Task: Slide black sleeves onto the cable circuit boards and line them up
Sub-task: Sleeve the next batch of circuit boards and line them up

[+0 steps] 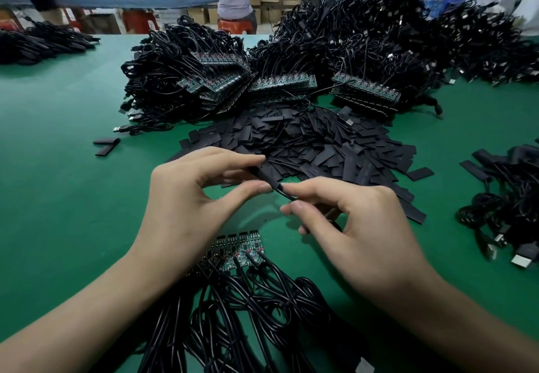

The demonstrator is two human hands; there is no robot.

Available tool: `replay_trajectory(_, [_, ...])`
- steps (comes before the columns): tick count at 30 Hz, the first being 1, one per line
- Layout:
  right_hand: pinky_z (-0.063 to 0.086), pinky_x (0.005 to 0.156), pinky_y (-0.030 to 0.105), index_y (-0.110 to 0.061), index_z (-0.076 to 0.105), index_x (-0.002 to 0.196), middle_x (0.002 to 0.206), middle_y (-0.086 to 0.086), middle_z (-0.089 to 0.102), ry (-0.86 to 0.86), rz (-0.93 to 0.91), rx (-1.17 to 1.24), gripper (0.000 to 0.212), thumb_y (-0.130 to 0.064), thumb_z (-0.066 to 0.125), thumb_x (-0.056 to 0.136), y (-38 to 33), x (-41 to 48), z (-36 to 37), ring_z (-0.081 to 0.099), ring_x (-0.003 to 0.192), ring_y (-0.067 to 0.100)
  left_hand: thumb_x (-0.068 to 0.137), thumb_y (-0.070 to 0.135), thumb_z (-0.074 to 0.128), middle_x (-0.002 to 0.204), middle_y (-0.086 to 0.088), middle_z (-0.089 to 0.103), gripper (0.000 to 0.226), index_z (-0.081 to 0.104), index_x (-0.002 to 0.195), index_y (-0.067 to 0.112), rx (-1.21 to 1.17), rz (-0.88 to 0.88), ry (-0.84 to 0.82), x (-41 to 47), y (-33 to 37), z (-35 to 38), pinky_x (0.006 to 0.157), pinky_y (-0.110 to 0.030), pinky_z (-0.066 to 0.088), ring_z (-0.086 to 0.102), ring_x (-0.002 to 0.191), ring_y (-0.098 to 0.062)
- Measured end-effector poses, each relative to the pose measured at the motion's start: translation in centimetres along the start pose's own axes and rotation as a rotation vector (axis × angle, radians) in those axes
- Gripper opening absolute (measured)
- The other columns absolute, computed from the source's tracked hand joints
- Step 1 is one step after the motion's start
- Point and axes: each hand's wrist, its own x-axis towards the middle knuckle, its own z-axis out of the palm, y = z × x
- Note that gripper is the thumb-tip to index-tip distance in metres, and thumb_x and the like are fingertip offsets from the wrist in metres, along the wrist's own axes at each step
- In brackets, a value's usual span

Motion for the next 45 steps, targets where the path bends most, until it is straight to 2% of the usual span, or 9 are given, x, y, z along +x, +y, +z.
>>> replay_trajectory(4, [0.058, 0.071, 0.036, -0.029, 0.077, 0.115, 0.089, -0.020, 0.077, -0.004, -0.007, -0.027, 0.028, -0.036, 0.063, 0.092, 0.00, 0.03, 0.15, 0.071, 0.075, 0.002, 0.072, 0.032, 0.084, 0.098, 0.009, 0.078, 0.042, 0.076, 0.113, 0.023, -0.164, -0.117, -0.007, -0.05, -0.16, 0.37, 0.087, -0.020, 0.058, 0.075, 0.090, -0.005])
replay_trajectory(9, [0.058, 0.069, 0.036, -0.029, 0.077, 0.116, 0.089, -0.020, 0.077, -0.016, -0.014, -0.034, 0.028, -0.037, 0.063, 0.093, -0.02, -0.03, 0.20, 0.071, 0.075, 0.000, 0.075, 0.032, 0.086, 0.102, 0.005, 0.078, 0.045, 0.073, 0.117, 0.023, -0.226, -0.139, -0.029, -0.08, -0.27, 0.48, 0.091, -0.029, 0.059, 0.076, 0.095, -0.015])
replay_trajectory(13, [0.059, 0.069, 0.034, -0.028, 0.077, 0.116, 0.093, -0.021, 0.077, -0.030, -0.030, -0.062, 0.028, -0.037, 0.063, 0.094, -0.16, -0.08, 0.17, 0.071, 0.077, -0.002, 0.077, 0.026, 0.084, 0.106, 0.007, 0.077, 0.046, 0.071, 0.120, 0.023, -0.206, -0.106, -0.055, -0.10, -0.15, 0.53, 0.093, -0.029, 0.058, 0.074, 0.100, -0.016])
replay_trajectory(21, [0.059, 0.073, 0.035, -0.029, 0.075, 0.119, 0.092, -0.020, 0.077, -0.050, -0.048, -0.105, 0.028, -0.037, 0.064, 0.095, -0.44, -0.12, 0.30, 0.072, 0.079, -0.001, 0.076, 0.016, 0.086, 0.104, 0.009, 0.076, 0.049, 0.068, 0.121, 0.019, -0.073, -0.044, -0.035, -0.03, 0.14, 0.59, 0.092, -0.023, 0.057, 0.073, 0.099, -0.009])
replay_trajectory(25, [0.059, 0.075, 0.035, -0.030, 0.073, 0.124, 0.091, -0.022, 0.077, -0.062, -0.035, -0.098, 0.032, -0.038, 0.061, 0.095, -0.61, -0.09, 0.29, 0.072, 0.080, -0.001, 0.074, 0.022, 0.082, 0.102, 0.011, 0.076, 0.052, 0.067, 0.124, 0.020, -0.114, -0.078, -0.006, 0.05, 0.10, 0.76, 0.092, -0.020, 0.056, 0.073, 0.097, -0.008])
replay_trajectory(31, [0.058, 0.073, 0.034, -0.028, 0.074, 0.123, 0.090, -0.021, 0.077, -0.022, 0.005, -0.060, 0.027, -0.026, 0.070, 0.096, -0.35, -0.16, 0.15, 0.071, 0.079, -0.001, 0.074, 0.024, 0.084, 0.110, 0.006, 0.076, 0.062, 0.063, 0.132, 0.024, -0.241, -0.145, -0.044, 0.06, -0.29, 0.81, 0.096, -0.033, 0.057, 0.074, 0.103, -0.015])
replay_trajectory(36, [0.058, 0.074, 0.036, -0.030, 0.074, 0.122, 0.090, -0.020, 0.077, -0.041, -0.004, -0.095, 0.026, -0.029, 0.071, 0.096, -0.38, -0.12, 0.29, 0.072, 0.078, 0.002, 0.072, 0.031, 0.085, 0.106, 0.006, 0.076, 0.060, 0.063, 0.127, 0.028, -0.265, -0.187, -0.040, 0.05, -0.45, 0.89, 0.092, -0.030, 0.059, 0.075, 0.099, -0.014])
replay_trajectory(40, [0.058, 0.073, 0.037, -0.029, 0.075, 0.119, 0.088, -0.017, 0.077, -0.045, -0.019, -0.098, 0.023, -0.029, 0.069, 0.097, -0.24, -0.21, 0.30, 0.072, 0.076, 0.004, 0.071, 0.024, 0.084, 0.103, 0.006, 0.076, 0.059, 0.062, 0.126, 0.030, -0.299, -0.236, -0.057, -0.07, -0.64, 1.02, 0.091, -0.028, 0.059, 0.075, 0.097, -0.011])
replay_trajectory(45, [0.057, 0.072, 0.037, -0.030, 0.075, 0.119, 0.088, -0.017, 0.077, -0.050, -0.040, -0.127, 0.025, -0.036, 0.064, 0.097, -0.36, -0.18, 0.36, 0.072, 0.077, 0.004, 0.069, 0.021, 0.083, 0.102, 0.009, 0.076, 0.059, 0.062, 0.124, 0.030, -0.263, -0.215, -0.049, -0.12, -0.62, 1.08, 0.090, -0.022, 0.057, 0.075, 0.095, -0.010])
